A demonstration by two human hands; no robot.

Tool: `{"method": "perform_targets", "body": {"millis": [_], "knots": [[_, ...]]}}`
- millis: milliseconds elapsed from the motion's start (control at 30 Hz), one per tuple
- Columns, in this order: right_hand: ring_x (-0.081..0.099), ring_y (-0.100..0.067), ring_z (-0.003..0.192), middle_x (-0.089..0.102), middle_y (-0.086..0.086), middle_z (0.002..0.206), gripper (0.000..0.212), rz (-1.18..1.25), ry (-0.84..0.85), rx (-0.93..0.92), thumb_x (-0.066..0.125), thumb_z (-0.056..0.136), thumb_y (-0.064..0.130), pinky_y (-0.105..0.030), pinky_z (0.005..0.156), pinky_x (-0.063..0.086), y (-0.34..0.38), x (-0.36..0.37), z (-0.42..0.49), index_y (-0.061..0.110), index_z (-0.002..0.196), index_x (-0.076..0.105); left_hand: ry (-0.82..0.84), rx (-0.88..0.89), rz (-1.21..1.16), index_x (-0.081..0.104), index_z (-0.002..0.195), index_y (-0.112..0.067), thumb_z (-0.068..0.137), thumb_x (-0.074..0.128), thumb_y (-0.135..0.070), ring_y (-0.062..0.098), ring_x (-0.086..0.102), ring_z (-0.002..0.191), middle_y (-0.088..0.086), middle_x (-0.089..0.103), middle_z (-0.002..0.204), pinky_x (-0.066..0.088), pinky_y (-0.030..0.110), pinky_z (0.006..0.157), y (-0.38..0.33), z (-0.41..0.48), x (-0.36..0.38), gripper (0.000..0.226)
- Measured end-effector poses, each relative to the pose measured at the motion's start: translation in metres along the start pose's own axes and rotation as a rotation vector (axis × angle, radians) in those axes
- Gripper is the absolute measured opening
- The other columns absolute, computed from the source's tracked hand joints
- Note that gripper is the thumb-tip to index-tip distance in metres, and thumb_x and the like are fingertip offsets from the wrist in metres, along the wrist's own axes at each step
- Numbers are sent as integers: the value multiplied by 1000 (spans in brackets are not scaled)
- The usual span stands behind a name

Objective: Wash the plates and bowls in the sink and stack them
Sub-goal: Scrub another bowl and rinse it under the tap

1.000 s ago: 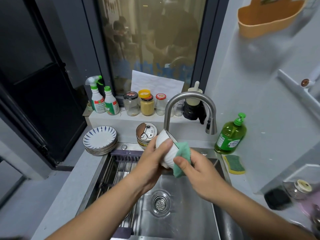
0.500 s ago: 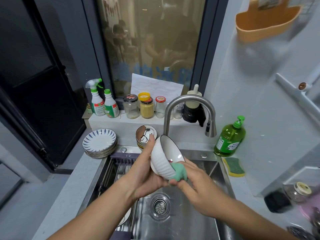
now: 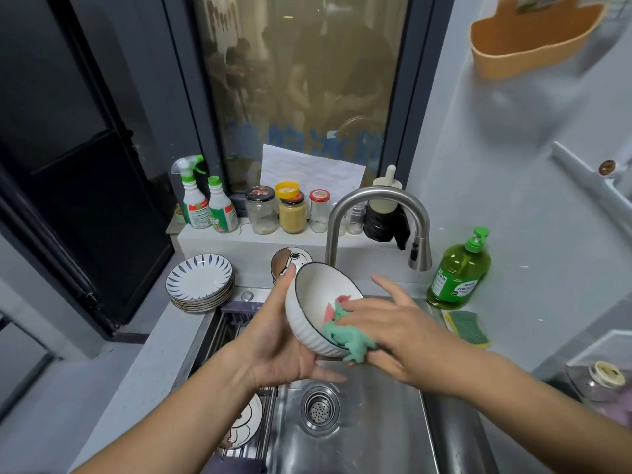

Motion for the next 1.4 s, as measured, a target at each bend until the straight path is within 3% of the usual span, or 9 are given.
{"method": "perform_targets", "body": {"millis": [133,300,433,567,667,800,900,1233,1400], "knots": [[45,2,133,63,12,131,33,248,-29,156,51,91,22,-40,125,11,3,11,-5,24,120,66,132,-12,3,71,128,-7,72,33,-99,45,40,134,28,55,143,18,70,118,3,4,5,114],[60,-4,98,65,14,95,13,442,-86,319,50,91,22,-46,119,27,3,19,-10,25,94,62,-34,280,-8,46,148,-7,48,100,-53,41,67,115,25,63,136,61,55,82,11,8,5,123],[60,-14,100,66,12,94,17,602,-170,316,57,91,38,-42,104,43,18,12,1,24,90,66,-83,244,23,65,133,-6,53,91,-67,38,69,108,25,67,128,60,50,82,6,5,11,104],[53,-1,121,68,7,114,26,350,-6,202,52,90,42,-33,125,7,10,8,3,24,98,69,-79,56,-66,76,118,-4,72,43,-93,44,68,103,30,66,128,51,63,96,5,8,2,105],[58,-4,108,69,9,105,26,419,15,213,55,90,40,-29,106,40,3,5,-1,20,98,69,-44,-30,42,70,130,-7,67,28,-100,43,62,116,31,61,137,30,71,115,4,10,-4,120],[62,0,76,70,8,82,15,699,-84,434,62,91,33,-26,70,52,-3,11,-10,19,89,68,-36,141,83,56,142,-6,72,66,-82,43,63,122,26,63,137,47,68,103,15,13,3,103],[66,-3,81,74,3,88,12,863,-74,531,63,95,25,-26,73,54,-3,20,-12,14,97,68,-207,200,207,48,141,-17,62,87,-56,38,70,113,20,69,129,52,68,97,20,14,3,97],[71,-6,97,76,7,104,13,917,3,562,64,96,17,-23,83,55,-2,17,-16,22,106,70,-33,-68,68,63,138,-8,76,37,-96,46,59,123,31,51,148,36,69,110,22,14,-2,111],[69,-18,99,74,3,102,21,801,-11,522,64,92,36,-43,89,55,6,21,-20,20,105,70,-27,174,85,48,146,-2,56,94,-62,48,58,128,31,58,140,42,72,106,29,12,0,117]]}}
Point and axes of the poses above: each hand's wrist, its own z-axis towards the middle knuckle, its own x-axis out of the palm, y = z × x, the point moved 4 cm from there along z, towards the middle knuckle
